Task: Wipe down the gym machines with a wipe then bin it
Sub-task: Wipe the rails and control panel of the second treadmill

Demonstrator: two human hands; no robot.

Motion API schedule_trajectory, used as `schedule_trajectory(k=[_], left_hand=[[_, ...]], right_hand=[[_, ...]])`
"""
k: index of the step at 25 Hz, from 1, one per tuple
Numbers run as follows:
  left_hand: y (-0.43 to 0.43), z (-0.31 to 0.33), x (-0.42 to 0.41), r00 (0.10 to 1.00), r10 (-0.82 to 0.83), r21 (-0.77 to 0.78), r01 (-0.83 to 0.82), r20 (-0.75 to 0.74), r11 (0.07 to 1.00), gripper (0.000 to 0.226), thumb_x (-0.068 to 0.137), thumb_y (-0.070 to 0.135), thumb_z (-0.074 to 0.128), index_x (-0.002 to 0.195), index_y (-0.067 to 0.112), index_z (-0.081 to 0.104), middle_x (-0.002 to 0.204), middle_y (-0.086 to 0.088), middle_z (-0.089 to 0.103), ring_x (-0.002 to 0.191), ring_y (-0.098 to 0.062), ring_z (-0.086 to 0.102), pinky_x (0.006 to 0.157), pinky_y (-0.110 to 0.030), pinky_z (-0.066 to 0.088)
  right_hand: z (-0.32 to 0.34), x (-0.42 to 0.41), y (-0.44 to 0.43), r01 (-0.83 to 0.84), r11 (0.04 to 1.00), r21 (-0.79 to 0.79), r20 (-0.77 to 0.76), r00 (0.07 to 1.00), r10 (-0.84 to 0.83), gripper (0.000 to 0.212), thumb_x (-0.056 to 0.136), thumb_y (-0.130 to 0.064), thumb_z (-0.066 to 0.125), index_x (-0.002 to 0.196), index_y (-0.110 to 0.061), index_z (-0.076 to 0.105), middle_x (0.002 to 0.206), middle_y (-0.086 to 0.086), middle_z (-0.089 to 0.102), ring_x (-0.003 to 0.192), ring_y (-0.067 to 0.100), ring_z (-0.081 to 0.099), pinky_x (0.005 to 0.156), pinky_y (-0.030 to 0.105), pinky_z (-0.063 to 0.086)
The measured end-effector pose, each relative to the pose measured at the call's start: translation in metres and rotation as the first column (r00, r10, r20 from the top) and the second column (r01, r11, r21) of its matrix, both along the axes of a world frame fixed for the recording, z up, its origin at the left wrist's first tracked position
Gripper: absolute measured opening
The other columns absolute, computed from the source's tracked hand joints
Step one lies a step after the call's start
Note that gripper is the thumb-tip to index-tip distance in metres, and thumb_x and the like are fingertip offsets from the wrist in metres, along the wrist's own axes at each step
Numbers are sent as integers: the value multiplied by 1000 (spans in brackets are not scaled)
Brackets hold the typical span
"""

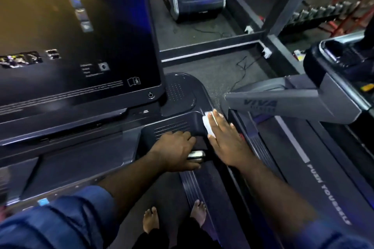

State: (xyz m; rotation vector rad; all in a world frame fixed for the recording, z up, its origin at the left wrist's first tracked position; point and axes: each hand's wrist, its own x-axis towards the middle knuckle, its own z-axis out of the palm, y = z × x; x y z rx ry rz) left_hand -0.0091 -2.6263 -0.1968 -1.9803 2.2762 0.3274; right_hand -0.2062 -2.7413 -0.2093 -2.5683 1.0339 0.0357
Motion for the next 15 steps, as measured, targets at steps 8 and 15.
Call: schedule_trajectory(k=[8, 15], left_hand=[[39, 15, 36, 998, -25, 4, 25, 65, 1000, 68, 88, 79, 49, 121, 21, 60, 121, -4, 65, 114, -28, 61, 94, -41, 42], [47, 20, 65, 990, 59, 103, -46, -124, 994, 57, 82, 73, 62, 111, 24, 59, 109, 2, 66, 102, -22, 63, 95, -40, 45]], right_hand=[[-2, 35, -20, -241, 932, -272, -238, 955, 178, 87, 93, -20, 48, 167, -23, 1, 173, -6, -11, 160, 16, -6, 129, 48, 15], [-10, 11, -8, -537, 771, -341, -442, 816, 373, 61, 96, -22, 32, 154, -14, 49, 170, 0, 26, 159, 23, 16, 126, 49, 21]])
